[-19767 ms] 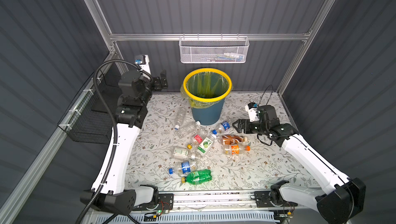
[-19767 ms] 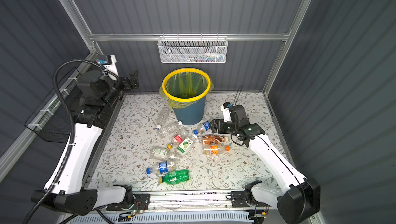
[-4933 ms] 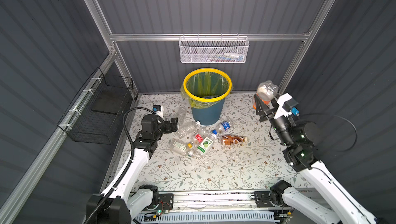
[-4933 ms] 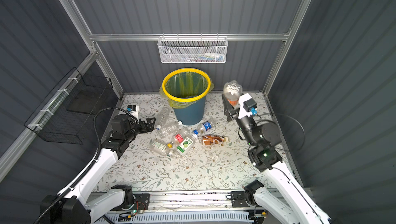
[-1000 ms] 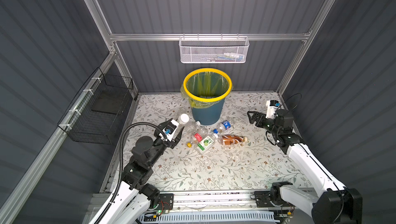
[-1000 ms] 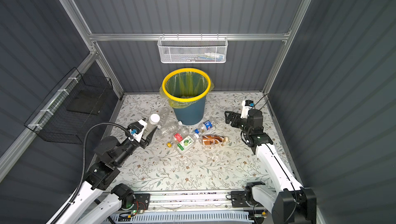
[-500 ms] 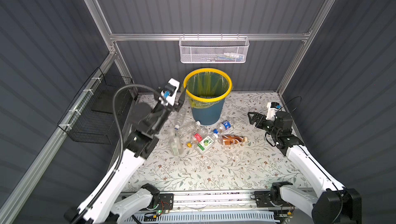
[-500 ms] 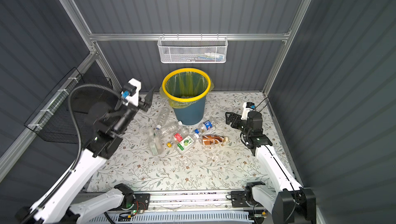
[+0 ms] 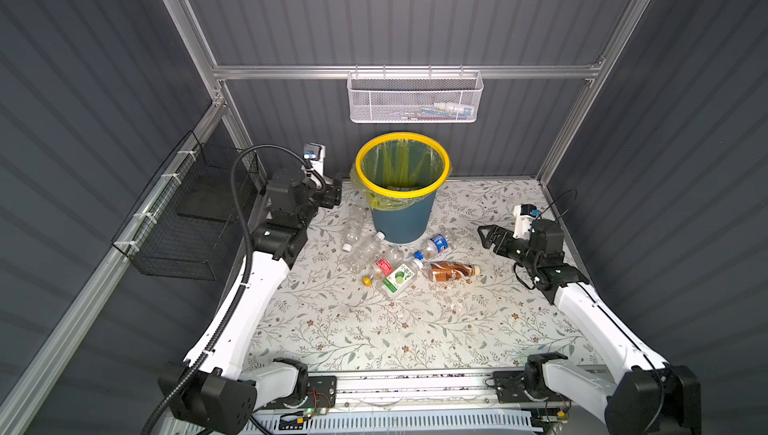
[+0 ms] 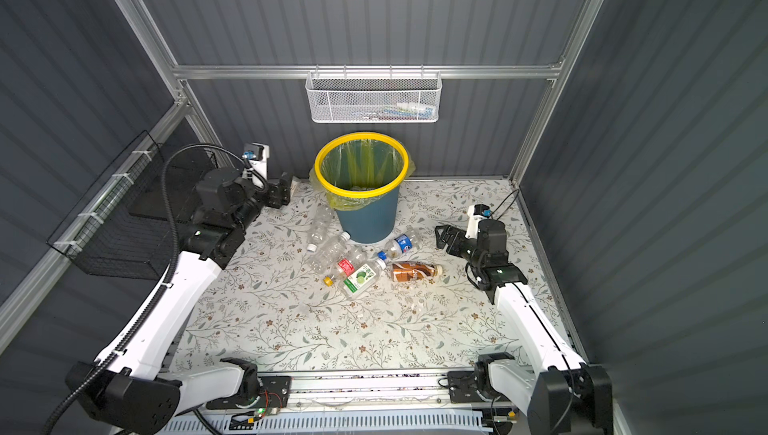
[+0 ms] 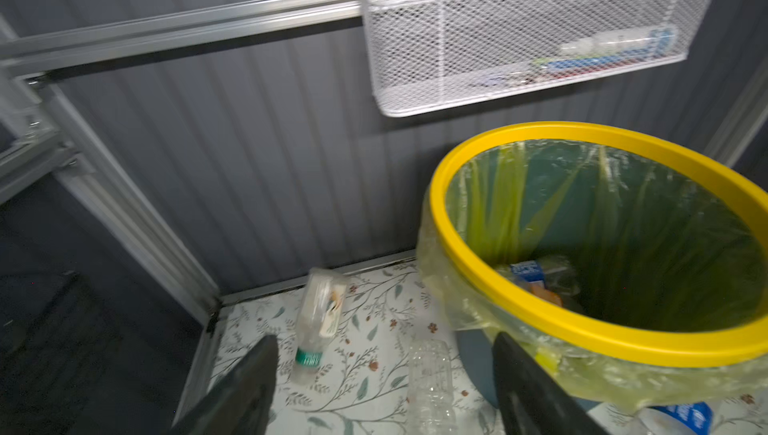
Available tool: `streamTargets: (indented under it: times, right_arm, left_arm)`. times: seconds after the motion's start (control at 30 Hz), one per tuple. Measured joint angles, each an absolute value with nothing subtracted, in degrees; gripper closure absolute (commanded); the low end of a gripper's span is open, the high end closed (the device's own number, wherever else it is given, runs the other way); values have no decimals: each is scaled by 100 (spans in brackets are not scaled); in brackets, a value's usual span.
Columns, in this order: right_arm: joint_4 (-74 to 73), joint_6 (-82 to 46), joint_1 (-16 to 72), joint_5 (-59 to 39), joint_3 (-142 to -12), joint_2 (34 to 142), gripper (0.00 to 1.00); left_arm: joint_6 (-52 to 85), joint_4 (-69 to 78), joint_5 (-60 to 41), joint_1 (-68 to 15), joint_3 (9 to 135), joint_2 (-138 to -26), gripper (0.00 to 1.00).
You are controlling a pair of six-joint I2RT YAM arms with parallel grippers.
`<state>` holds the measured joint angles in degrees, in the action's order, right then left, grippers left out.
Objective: Throw the plastic bottles in the bin
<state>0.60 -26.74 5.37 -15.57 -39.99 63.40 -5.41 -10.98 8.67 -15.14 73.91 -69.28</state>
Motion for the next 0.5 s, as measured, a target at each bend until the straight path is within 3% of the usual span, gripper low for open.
streamTargets:
  times: [0.17, 0.33, 0.5]
  right_arm:
    - [49, -2753, 648, -1678, -4141, 7006, 8]
    - [14, -2821, 834, -1723, -4250, 7148, 8]
    - [-71, -2969, 954, -1767, -4254, 7231, 7]
  left_arm:
    - [-257, -1310, 727, -958, 7354, -7325, 12]
    - [-233, -1417, 633, -703, 7404, -8388, 10]
    - [-478, -1570, 655, -703, 8252, -9810, 10]
